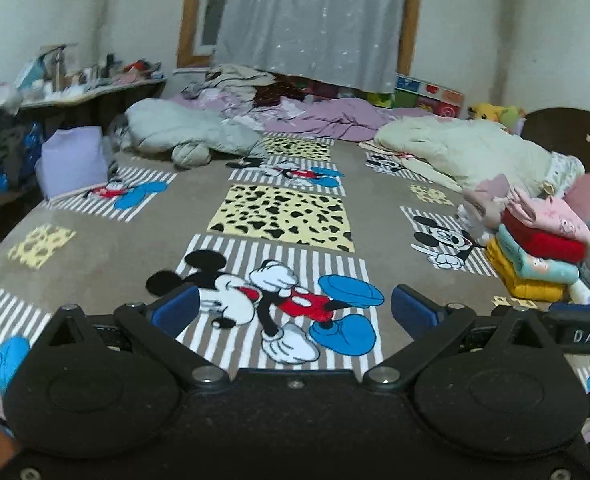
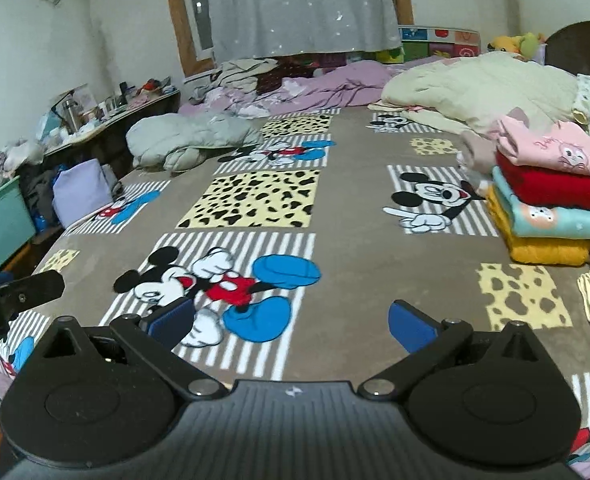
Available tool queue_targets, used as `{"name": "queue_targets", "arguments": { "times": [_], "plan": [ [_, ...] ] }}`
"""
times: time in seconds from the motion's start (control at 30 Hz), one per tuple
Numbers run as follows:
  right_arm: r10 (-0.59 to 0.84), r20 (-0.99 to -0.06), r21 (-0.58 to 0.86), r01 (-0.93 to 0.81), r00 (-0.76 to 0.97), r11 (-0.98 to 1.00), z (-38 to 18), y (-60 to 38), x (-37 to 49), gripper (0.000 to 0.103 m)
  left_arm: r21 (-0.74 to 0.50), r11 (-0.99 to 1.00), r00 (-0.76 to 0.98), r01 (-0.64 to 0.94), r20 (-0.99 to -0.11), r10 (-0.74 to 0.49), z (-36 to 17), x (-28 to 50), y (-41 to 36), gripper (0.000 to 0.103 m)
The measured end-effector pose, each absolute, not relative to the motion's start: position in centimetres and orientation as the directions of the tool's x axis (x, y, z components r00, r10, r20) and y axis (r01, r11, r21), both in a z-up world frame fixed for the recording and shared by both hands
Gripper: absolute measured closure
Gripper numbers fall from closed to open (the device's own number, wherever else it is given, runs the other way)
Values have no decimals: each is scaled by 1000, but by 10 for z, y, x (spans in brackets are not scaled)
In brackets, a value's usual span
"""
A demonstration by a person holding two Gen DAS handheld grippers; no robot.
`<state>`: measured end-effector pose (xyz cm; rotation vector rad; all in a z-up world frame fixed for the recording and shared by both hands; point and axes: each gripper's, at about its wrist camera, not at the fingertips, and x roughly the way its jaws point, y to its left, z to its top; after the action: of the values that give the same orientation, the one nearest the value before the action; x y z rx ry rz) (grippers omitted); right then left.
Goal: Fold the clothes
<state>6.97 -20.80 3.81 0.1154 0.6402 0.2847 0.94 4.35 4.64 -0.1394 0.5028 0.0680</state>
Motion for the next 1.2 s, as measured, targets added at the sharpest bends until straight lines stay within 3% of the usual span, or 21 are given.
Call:
{"name": "queue_targets", "arguments": {
  "times": [0.13, 0.33, 0.63, 1.2],
  "plan": [
    [273, -583, 154, -226, 765, 962, 38, -195, 65, 0, -69, 994, 869, -86, -493, 41, 48, 5, 35, 0],
    [244, -590, 122, -214, 770, 969, 34, -189, 62, 0, -114, 992, 852, -47, -523, -20, 52, 5, 28, 0],
    [237, -603, 129, -200, 762, 971, 24, -195, 59, 0, 10, 998, 826, -63, -561, 58, 42, 14, 0, 0],
    [284, -623, 179, -221, 729, 959, 14, -201, 65, 0, -33, 995, 812, -97, -581, 60, 31, 24, 6, 0]
  ]
}}
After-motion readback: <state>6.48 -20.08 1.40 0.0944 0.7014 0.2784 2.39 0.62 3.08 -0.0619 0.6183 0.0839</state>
